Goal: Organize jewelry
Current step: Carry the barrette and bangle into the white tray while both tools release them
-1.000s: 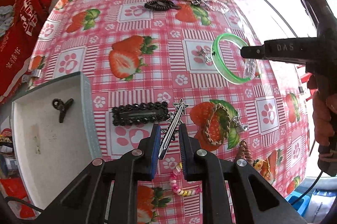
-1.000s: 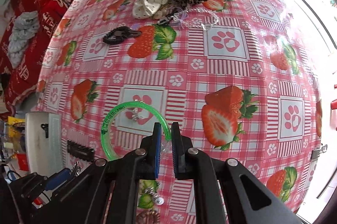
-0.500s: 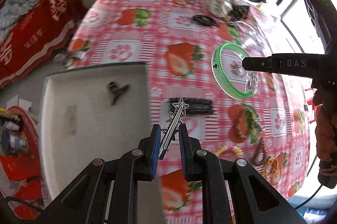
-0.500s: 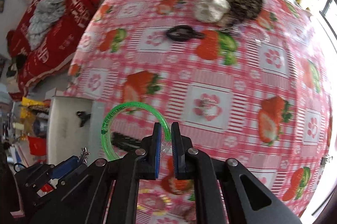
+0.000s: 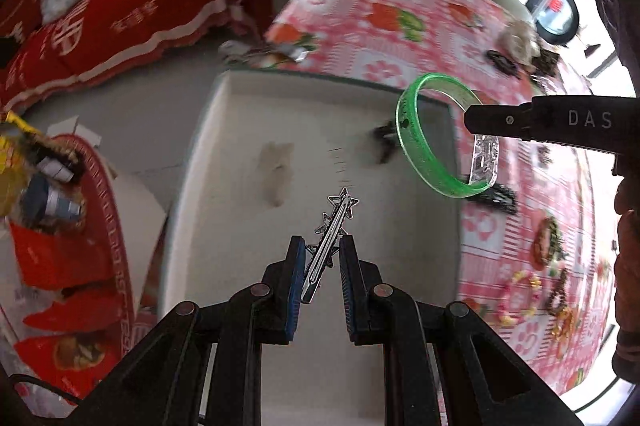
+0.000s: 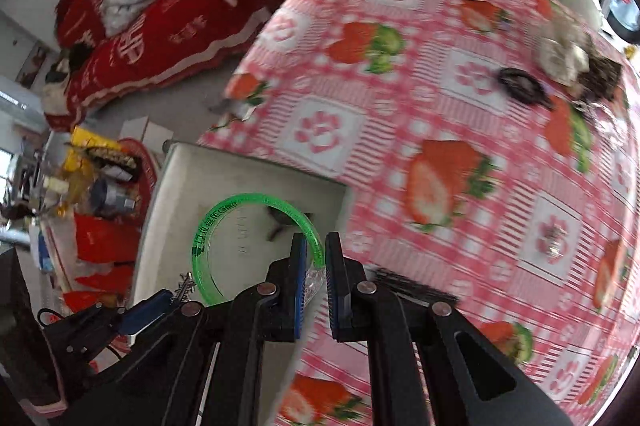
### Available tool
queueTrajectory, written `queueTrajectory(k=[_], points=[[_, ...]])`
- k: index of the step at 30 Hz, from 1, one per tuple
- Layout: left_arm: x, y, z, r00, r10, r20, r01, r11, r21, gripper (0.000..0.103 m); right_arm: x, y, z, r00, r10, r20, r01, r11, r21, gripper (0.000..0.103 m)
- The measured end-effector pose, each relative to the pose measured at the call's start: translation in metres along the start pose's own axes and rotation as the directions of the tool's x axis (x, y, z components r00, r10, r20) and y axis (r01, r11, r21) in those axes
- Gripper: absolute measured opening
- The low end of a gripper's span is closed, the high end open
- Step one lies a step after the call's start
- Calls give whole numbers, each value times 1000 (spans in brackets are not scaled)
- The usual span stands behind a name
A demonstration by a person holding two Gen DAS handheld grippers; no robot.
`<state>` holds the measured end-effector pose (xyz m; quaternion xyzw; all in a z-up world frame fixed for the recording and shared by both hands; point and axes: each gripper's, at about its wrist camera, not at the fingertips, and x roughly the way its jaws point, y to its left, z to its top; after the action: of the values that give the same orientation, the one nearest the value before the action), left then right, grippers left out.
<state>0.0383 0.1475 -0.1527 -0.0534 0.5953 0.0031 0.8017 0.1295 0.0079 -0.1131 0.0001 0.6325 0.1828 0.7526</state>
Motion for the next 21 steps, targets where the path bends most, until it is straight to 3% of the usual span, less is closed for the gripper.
queueTrajectory(k=[9, 21], points=[[25, 34, -1, 999, 47, -10, -47, 997, -59, 24, 46, 50, 17, 999, -25, -38, 22, 996, -87, 10], [45, 43, -5, 996, 87, -32, -89, 994, -68, 24, 87, 62, 32, 991, -125, -49, 118, 985, -127, 10]])
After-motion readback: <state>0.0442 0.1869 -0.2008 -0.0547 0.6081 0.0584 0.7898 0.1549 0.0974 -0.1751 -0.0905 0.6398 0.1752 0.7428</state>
